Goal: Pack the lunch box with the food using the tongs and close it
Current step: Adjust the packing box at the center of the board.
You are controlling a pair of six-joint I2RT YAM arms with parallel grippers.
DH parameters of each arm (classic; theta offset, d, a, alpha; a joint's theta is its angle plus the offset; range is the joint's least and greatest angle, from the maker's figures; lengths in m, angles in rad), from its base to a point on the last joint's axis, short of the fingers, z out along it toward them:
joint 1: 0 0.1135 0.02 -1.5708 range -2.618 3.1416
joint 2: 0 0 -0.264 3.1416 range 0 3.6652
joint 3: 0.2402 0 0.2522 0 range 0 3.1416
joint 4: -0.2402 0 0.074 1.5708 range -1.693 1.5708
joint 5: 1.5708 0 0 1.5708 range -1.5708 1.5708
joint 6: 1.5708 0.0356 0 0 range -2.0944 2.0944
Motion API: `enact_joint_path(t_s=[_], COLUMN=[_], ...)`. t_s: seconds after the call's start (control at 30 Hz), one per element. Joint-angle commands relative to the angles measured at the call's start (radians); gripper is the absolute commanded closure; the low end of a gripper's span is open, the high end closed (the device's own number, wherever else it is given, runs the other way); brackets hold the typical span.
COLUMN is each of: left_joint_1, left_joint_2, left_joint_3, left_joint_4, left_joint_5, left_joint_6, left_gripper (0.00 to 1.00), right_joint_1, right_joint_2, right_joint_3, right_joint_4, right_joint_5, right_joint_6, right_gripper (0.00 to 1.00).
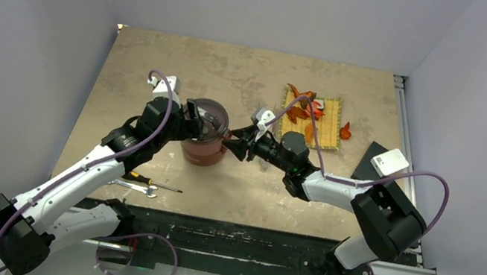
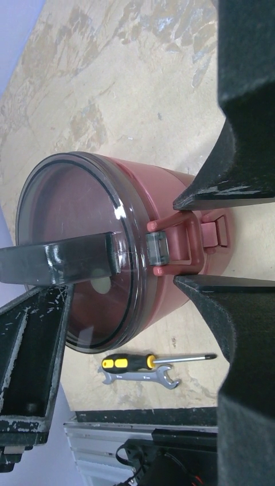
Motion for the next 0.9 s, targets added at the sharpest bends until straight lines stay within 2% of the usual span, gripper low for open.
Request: enact_joint_path(t_s=[0.0, 0.3, 0.57, 0.73, 0.87], left_joint_1=[-0.006, -0.006, -0.006, -0.007, -0.002], left_joint_2=[0.093, 0.153, 0.182, 0.180, 0.163], left_joint_3=[-0.079, -0.088, -0.086, -0.073, -0.039], left_joint_4=[-0.041, 0.010, 0.041, 0.020, -0.019], left_joint_5=[0.082, 0.170, 0.232, 0.193, 0.109], left_joint_6=[0.018, 0.094, 0.141, 0.149, 0.132], left_gripper=[0.32, 0.46, 0.49, 0.50, 0.47], right_joint_1=[0.035, 0.053, 0.060, 0.060, 0.061], right_joint_2=[0.078, 0.151, 0.224, 0.214, 0.141], right_joint_3=[-0.021, 0.020, 0.088, 0.100, 0.080], right_joint_4=[-0.072, -0.043, -0.050, -0.062, -0.080], right_joint_5=[-0.018, -0.016, -0.022, 0.014, 0.114], right_joint_6=[0.033, 0.031, 0.010, 0.003, 0.036], right_gripper=[1.00, 1.00, 1.00, 1.00, 1.00])
